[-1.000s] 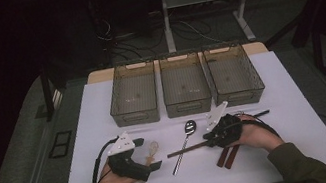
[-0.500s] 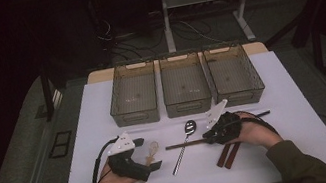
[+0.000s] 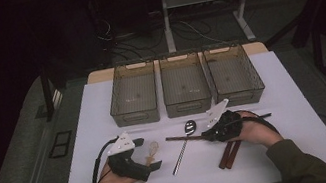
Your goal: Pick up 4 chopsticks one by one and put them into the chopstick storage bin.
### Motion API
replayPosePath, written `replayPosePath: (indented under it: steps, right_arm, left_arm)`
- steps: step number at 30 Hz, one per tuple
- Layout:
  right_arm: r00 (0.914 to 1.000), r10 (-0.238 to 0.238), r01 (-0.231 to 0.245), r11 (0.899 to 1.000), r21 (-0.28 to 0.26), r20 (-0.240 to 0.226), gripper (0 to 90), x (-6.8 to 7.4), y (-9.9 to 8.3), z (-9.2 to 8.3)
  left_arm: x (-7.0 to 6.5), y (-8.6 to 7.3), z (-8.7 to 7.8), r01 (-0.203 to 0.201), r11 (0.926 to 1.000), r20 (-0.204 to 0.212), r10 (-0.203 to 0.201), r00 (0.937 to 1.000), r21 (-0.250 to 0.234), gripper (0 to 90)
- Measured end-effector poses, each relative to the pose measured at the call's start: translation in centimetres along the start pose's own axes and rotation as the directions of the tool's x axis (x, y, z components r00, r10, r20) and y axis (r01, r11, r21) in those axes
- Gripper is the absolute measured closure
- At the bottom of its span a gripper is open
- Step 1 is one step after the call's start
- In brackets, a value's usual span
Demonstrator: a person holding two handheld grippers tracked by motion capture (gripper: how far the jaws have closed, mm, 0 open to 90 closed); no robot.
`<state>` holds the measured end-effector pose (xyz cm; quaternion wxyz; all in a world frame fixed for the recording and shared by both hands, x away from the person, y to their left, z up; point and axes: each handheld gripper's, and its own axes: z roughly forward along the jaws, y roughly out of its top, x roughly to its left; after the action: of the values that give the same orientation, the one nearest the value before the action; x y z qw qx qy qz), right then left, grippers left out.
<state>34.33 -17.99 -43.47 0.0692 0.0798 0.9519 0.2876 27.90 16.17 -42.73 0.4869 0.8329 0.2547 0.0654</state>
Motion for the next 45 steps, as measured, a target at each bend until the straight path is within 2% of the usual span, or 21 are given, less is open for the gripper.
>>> replayPosePath:
  steps: [6, 12, 15, 22, 27, 30, 35, 42, 45]
  right_arm:
    - [0.9999, 0.011, -0.011, 1.000, 0.003, 0.003, 78.9, 0.0, 0.0, -0.1]
    - [0.9999, 0.008, -0.008, 1.000, 0.004, -0.014, 79.0, 0.1, 0.3, -0.3]
    - [0.9995, 0.022, -0.022, 1.000, 0.007, -0.023, 79.0, 0.3, 0.4, -0.3]
    - [0.9965, 0.080, -0.079, 0.997, 0.024, -0.024, 78.9, 0.7, 0.5, -0.8]
    - [0.9916, 0.128, -0.127, 0.991, 0.040, -0.022, 78.8, 1.5, 0.4, -1.1]
    - [0.9915, 0.129, -0.129, 0.991, 0.044, -0.011, 78.8, 1.8, 0.1, -0.9]
    - [0.9854, 0.169, -0.168, 0.985, 0.039, -0.025, 78.7, 2.4, 0.0, -0.9]
    - [0.9842, 0.175, -0.174, 0.984, 0.033, -0.031, 77.7, 2.8, 0.1, -0.8]
    - [0.9861, 0.165, -0.164, 0.986, 0.016, -0.020, 71.0, 2.8, 0.1, -0.9]
  left_arm:
    - [0.0, 0.0, 0.0, 0.001, 1.0000, 0.000, -0.001, 1.0000, -0.001, 0.0]
    - [0.0, 0.0, 0.0, 0.001, 1.0000, 0.000, -0.001, 1.0000, 0.000, 0.0]
    - [0.0, 0.0, 0.0, 0.001, 1.0000, 0.000, -0.001, 1.0000, -0.001, 0.0]
    - [0.0, 0.0, -0.1, 0.000, 1.0000, 0.001, 0.000, 1.0000, 0.000, 0.0]
    - [-0.1, 0.0, -0.1, 0.000, 1.0000, 0.001, 0.000, 1.0000, 0.000, 0.0]
    - [-0.1, 0.0, -0.1, -0.001, 1.0000, 0.001, 0.001, 1.0000, 0.004, 0.0]
    - [-0.1, 0.0, -0.1, -0.004, 1.0000, 0.003, 0.004, 1.0000, 0.004, 0.0]
    - [-0.2, 0.0, -0.1, -0.006, 1.0000, 0.005, 0.006, 1.0000, 0.004, 0.0]
    - [-0.1, 0.0, -0.1, -0.006, 1.0000, 0.005, 0.006, 1.0000, 0.003, 0.0]
